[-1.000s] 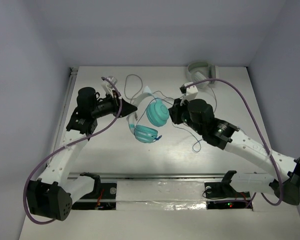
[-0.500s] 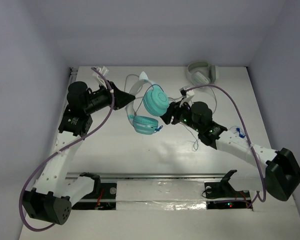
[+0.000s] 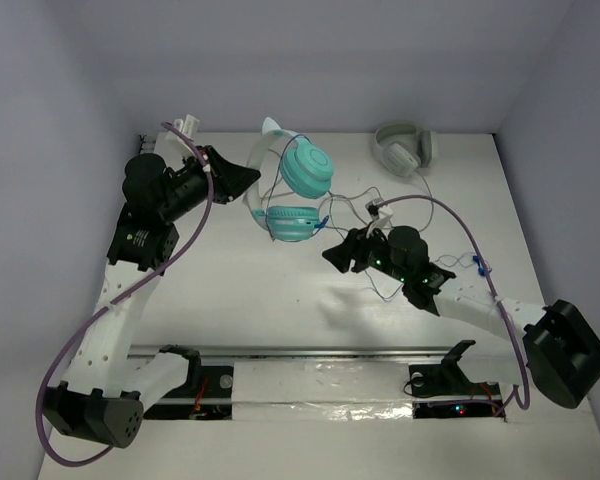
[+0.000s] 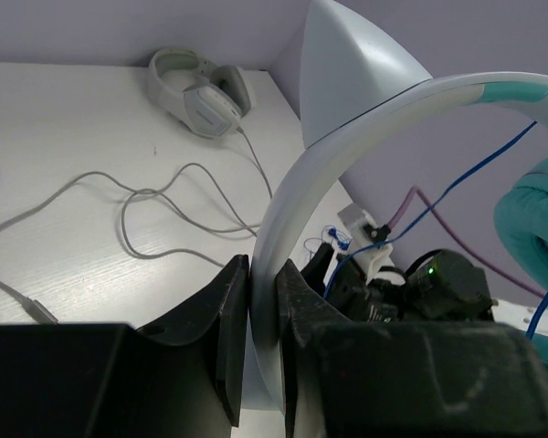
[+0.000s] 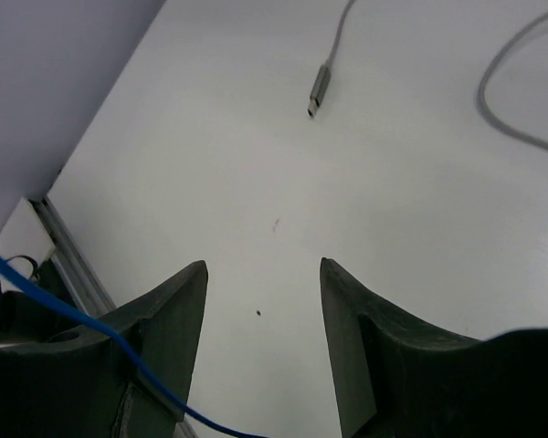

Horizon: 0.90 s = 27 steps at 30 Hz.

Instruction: Wrap the headphones

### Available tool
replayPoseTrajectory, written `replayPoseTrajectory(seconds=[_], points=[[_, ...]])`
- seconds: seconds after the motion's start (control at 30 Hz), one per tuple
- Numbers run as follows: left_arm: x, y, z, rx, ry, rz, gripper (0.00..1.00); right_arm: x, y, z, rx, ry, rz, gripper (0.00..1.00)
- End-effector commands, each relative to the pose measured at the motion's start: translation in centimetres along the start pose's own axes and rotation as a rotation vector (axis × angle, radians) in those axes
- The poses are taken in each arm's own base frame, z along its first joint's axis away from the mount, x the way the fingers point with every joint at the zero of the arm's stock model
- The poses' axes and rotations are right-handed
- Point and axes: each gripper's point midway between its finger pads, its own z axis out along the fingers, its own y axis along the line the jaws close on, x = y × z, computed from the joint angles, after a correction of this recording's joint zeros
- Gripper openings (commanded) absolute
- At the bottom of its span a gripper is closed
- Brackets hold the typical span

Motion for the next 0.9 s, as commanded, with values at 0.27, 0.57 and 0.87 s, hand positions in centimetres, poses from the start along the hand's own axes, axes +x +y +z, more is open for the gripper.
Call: replayPoseTrajectory(seconds=[0.27, 0.57, 0.87], points=[[-7.3, -2.9, -0.4, 0.022, -0.245, -0.011, 0.00, 2.1, 0.5, -0.9, -0.054, 0.028, 0.071, 0.55], [-9.1, 1.1, -0.2, -0.101, -0.418, -0.145, 0.00, 6.6, 0.0, -2.9, -0.026, 0.141, 0.145, 0.41], [-10.1, 5.6, -0.6, -0.267, -0.570, -0.212, 0.00, 10.5, 3.7, -2.9, -0.020, 0.309, 0.086, 0.00]])
